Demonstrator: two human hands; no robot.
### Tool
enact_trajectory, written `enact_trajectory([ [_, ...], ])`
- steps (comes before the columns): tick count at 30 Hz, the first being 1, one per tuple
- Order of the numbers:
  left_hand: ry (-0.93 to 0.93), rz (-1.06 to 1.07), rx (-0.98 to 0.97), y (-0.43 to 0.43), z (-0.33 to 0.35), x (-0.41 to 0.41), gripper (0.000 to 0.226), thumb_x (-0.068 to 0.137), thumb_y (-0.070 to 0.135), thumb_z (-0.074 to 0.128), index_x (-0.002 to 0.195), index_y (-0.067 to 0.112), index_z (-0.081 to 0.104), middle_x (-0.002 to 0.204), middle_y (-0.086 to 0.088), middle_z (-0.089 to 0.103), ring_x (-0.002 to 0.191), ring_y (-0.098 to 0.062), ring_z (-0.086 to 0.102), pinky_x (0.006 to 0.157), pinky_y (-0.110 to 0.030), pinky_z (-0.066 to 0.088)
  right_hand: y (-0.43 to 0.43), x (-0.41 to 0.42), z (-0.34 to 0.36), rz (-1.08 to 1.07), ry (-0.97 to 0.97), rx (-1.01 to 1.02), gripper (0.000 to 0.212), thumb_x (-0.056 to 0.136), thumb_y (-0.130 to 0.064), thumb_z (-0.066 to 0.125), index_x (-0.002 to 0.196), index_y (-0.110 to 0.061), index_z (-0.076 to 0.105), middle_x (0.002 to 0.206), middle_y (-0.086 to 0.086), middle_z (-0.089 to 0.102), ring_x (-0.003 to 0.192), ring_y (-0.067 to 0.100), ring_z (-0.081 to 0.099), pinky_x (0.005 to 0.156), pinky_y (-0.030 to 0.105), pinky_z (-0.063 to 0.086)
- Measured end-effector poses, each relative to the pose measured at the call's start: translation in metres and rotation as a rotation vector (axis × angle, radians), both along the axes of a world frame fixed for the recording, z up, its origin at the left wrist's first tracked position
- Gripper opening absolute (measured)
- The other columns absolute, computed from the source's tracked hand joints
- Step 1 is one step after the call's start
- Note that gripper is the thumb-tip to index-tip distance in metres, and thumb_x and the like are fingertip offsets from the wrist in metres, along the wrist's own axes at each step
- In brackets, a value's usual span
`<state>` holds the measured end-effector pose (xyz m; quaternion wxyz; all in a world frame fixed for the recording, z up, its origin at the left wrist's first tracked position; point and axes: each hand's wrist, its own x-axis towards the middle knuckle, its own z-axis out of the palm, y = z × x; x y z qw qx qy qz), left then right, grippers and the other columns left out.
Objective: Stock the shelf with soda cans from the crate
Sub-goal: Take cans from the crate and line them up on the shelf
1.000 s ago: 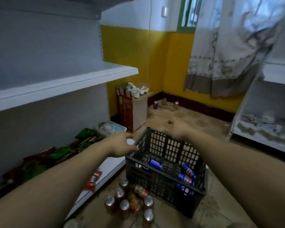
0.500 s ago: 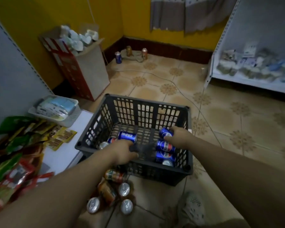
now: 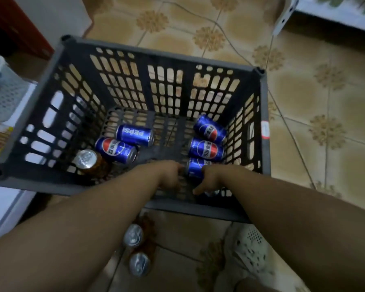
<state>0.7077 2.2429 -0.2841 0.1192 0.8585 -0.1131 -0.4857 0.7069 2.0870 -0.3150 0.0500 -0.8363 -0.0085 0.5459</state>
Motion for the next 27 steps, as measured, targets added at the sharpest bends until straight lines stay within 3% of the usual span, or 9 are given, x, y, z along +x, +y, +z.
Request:
enact_trajectory([
  [6, -0.055, 0.015, -0.014, 0.007, 0.009, 0.001, 0.062, 0.084, 0.031, 0.068, 0.138, 0.014, 0.044, 0.139, -0.007, 0.050, 0.123, -0.026, 0.049, 0.098, -0.030, 0.041, 0.012, -0.009, 0.000, 0.185, -0.085, -0.089, 0.055, 0.075, -0.049, 0.071, 0.121, -0.020, 0.061, 0.120, 0.007, 0.062, 0.104, 0.025, 0.060, 0.088, 0.031, 0.047],
  [9, -0.086, 0.104, -0.035, 0.024, 0.033, -0.005, 0.066, 0.085, 0.034, 0.068, 0.142, 0.016, 0.040, 0.144, -0.005, 0.045, 0.127, -0.025, 0.046, 0.099, -0.030, 0.038, 0.011, -0.008, 0.030, 0.018, -0.203, 0.014, 0.052, 0.072, -0.050, 0.071, 0.115, -0.025, 0.058, 0.111, 0.002, 0.057, 0.094, 0.020, 0.057, 0.078, 0.029, 0.048],
  [12, -0.134, 0.210, -0.072, 0.039, 0.073, -0.022, 0.065, 0.084, 0.033, 0.069, 0.140, 0.018, 0.042, 0.142, -0.004, 0.047, 0.125, -0.023, 0.048, 0.094, -0.027, 0.038, 0.012, -0.012, 0.084, -0.175, -0.355, 0.183, 0.063, 0.074, -0.048, 0.070, 0.129, -0.027, 0.049, 0.111, -0.002, 0.042, 0.097, 0.017, 0.050, 0.078, 0.029, 0.045],
  [15, -0.207, 0.300, -0.167, 0.049, 0.124, -0.049, 0.068, 0.083, 0.029, 0.070, 0.142, 0.019, 0.038, 0.139, 0.000, 0.049, 0.120, -0.019, 0.050, 0.089, -0.022, 0.039, 0.025, -0.020, 0.150, -0.328, -0.525, 0.417, 0.073, 0.076, -0.042, 0.072, 0.139, -0.027, 0.037, 0.111, -0.003, 0.047, 0.095, 0.017, 0.055, 0.083, 0.036, 0.053],
  [18, -0.330, 0.477, -0.380, 0.059, 0.185, -0.083, 0.066, 0.077, 0.014, 0.073, 0.135, 0.021, 0.042, 0.119, 0.006, 0.056, 0.104, -0.009, 0.053, 0.070, -0.012, 0.037, 0.049, -0.030, 0.227, -0.348, -0.642, 0.613, 0.076, 0.078, -0.041, 0.069, 0.143, -0.029, 0.031, 0.128, 0.004, 0.050, 0.095, 0.020, 0.058, 0.077, 0.038, 0.056],
  [21, -0.432, 0.693, -0.579, 0.075, 0.248, -0.122, 0.075, 0.068, 0.006, 0.079, 0.131, 0.019, 0.041, 0.117, 0.004, 0.058, 0.106, -0.013, 0.058, 0.084, -0.018, 0.047, 0.078, -0.047, 0.305, -0.373, -0.694, 0.830, 0.075, 0.073, -0.036, 0.071, 0.140, -0.033, 0.038, 0.134, 0.003, 0.049, 0.102, 0.019, 0.054, 0.078, 0.032, 0.049],
  [23, -0.521, 0.819, -0.674, 0.089, 0.291, -0.150, 0.072, 0.069, 0.002, 0.079, 0.127, 0.020, 0.040, 0.117, 0.001, 0.059, 0.106, -0.014, 0.059, 0.089, -0.024, 0.049, 0.099, -0.065, 0.353, -0.376, -0.701, 0.980, 0.082, 0.054, -0.043, 0.071, 0.131, -0.039, 0.045, 0.129, 0.006, 0.053, 0.105, 0.023, 0.057, 0.085, 0.037, 0.052],
  [25, -0.596, 0.928, -0.774, 0.105, 0.333, -0.182, 0.069, 0.074, -0.003, 0.074, 0.129, 0.020, 0.038, 0.109, 0.004, 0.059, 0.097, -0.010, 0.060, 0.080, -0.017, 0.051, 0.120, -0.086, 0.399, -0.359, -0.668, 1.133, 0.081, 0.047, -0.040, 0.070, 0.126, -0.037, 0.049, 0.120, 0.007, 0.054, 0.101, 0.024, 0.059, 0.081, 0.039, 0.053],
  [27, -0.636, 1.042, -0.850, 0.119, 0.374, -0.215, 0.067, 0.079, 0.002, 0.071, 0.133, 0.022, 0.038, 0.105, 0.010, 0.058, 0.089, -0.006, 0.060, 0.070, -0.015, 0.049, 0.142, -0.114, 0.443, -0.365, -0.617, 1.284, 0.069, 0.059, -0.025, 0.069, 0.126, -0.030, 0.051, 0.110, 0.007, 0.054, 0.089, 0.018, 0.058, 0.066, 0.029, 0.049],
])
